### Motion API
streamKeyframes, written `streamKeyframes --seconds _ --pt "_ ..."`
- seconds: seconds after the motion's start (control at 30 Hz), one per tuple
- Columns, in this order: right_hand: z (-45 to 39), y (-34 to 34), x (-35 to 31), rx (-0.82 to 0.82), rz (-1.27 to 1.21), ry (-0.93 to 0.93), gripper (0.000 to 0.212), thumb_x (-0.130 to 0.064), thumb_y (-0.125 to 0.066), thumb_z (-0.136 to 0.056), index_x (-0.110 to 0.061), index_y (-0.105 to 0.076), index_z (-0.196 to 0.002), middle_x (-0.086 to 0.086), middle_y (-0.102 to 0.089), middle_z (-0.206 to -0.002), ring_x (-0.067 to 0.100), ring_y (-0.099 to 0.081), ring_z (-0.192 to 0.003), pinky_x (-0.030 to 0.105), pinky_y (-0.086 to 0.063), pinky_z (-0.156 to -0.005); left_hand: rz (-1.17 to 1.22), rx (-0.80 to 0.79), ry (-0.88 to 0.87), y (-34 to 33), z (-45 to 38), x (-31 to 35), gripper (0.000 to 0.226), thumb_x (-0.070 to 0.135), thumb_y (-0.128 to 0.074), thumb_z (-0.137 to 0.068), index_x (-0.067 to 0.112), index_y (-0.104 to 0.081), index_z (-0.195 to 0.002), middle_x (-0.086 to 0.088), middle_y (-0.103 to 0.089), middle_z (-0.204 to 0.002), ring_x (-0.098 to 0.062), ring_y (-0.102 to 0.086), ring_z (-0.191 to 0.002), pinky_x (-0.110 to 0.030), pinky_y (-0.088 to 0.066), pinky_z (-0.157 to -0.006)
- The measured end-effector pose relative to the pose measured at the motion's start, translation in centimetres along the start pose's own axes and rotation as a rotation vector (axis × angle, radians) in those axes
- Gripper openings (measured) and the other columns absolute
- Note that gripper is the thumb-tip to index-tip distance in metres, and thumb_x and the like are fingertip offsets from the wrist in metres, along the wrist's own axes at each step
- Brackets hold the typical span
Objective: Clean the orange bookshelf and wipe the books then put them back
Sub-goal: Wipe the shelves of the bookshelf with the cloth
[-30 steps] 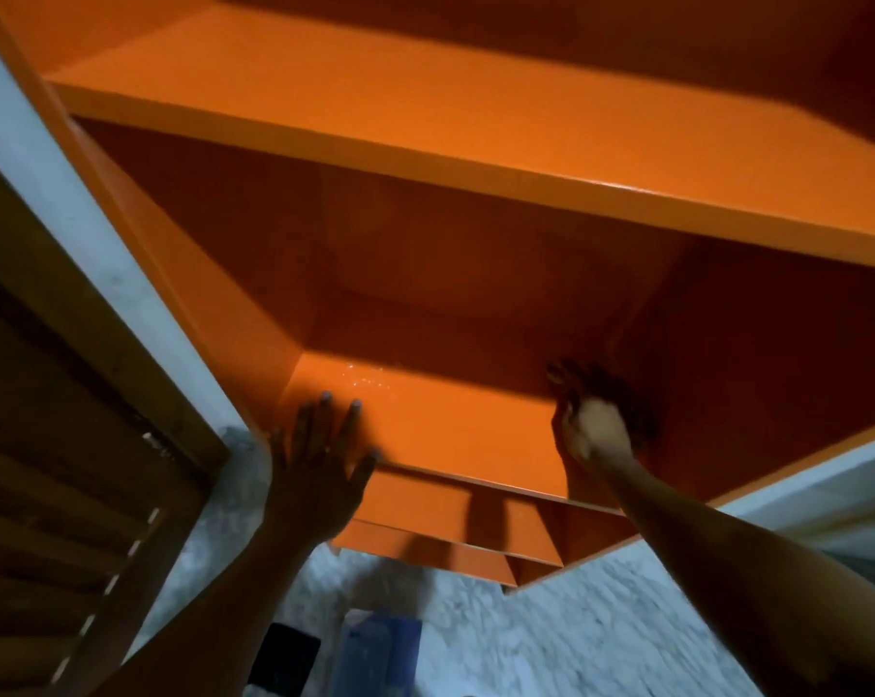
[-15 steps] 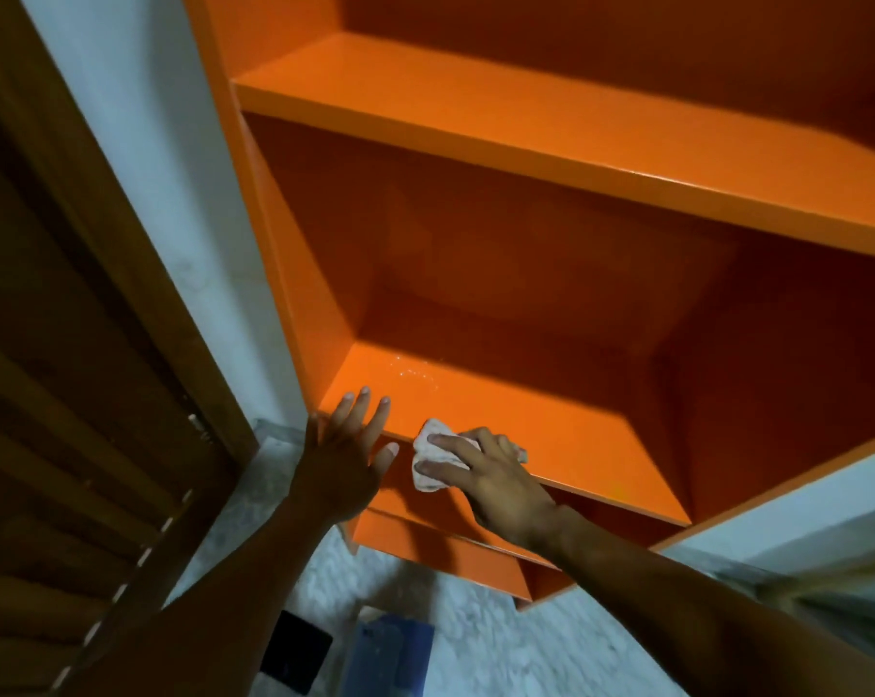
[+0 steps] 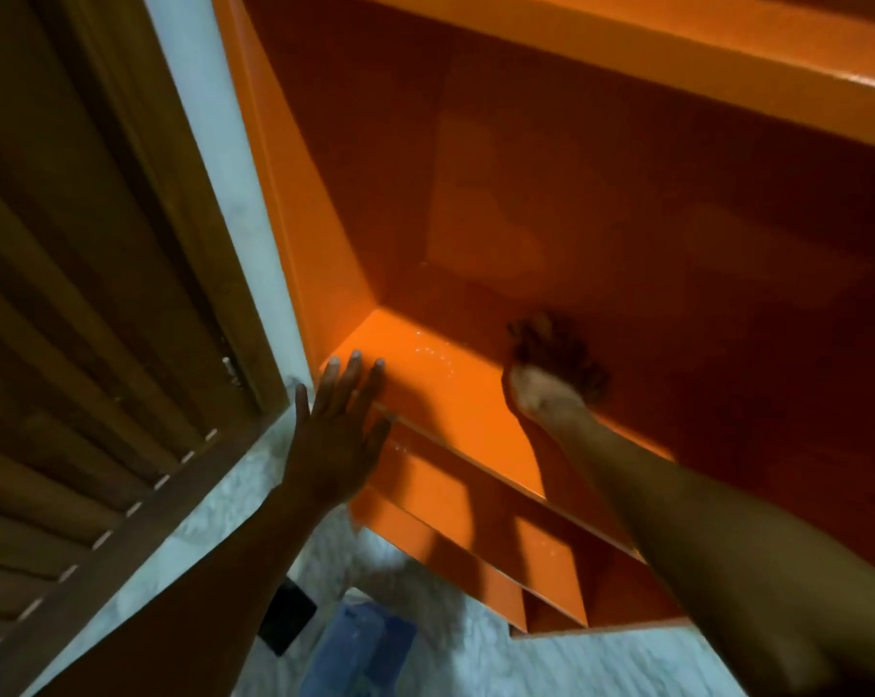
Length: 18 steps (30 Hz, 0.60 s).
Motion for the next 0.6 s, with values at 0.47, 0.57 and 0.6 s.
streamKeyframes --seconds 0.47,0.57,0.6 --pt "11.6 -0.3 -11.7 -0.156 -0.169 0.660 0.063 -0.002 -0.042 -0.074 -0.030 -0.063 -0.127 0.000 -0.053 -0.143 0.033 -0.050 -0.109 0.039 -0.030 -0.079 0.245 0.109 0.014 1.2 4.0 -2.6 0.074 0.006 -0.043 -0.089 0.014 -0.016 -0.158 -0.011 -0.016 -0.164 -0.034 -0.013 -0.151 -0.067 -0.027 -0.113" --pt "8.5 2.5 -10.8 -0.105 -0.570 0.567 0.062 0.004 -0.042 -0.079 -0.026 -0.063 -0.129 0.005 -0.062 -0.131 0.025 -0.056 -0.117 0.035 -0.040 -0.100 0.271 0.140 0.013 2.4 3.7 -2.7 0.074 0.010 -0.042 -0.092 0.016 -0.011 -0.158 -0.014 -0.010 -0.164 -0.034 -0.009 -0.151 -0.065 -0.030 -0.112" --pt "6.9 3.7 -10.2 -0.021 -0.632 0.507 0.058 0.004 -0.042 -0.081 -0.020 -0.063 -0.129 0.006 -0.064 -0.129 0.025 -0.057 -0.120 0.031 -0.039 -0.105 0.274 0.146 0.013 2.7 3.5 -2.6 0.075 0.011 -0.042 -0.092 0.016 -0.009 -0.159 -0.013 -0.006 -0.164 -0.032 -0.007 -0.151 -0.064 -0.032 -0.112"
Point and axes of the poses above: each hand's wrist, its own z-axis away from the middle knuckle, its own y-axis out of the back of the hand, x = y × z, the point moved 10 cm from there along -z, towards the middle knuckle
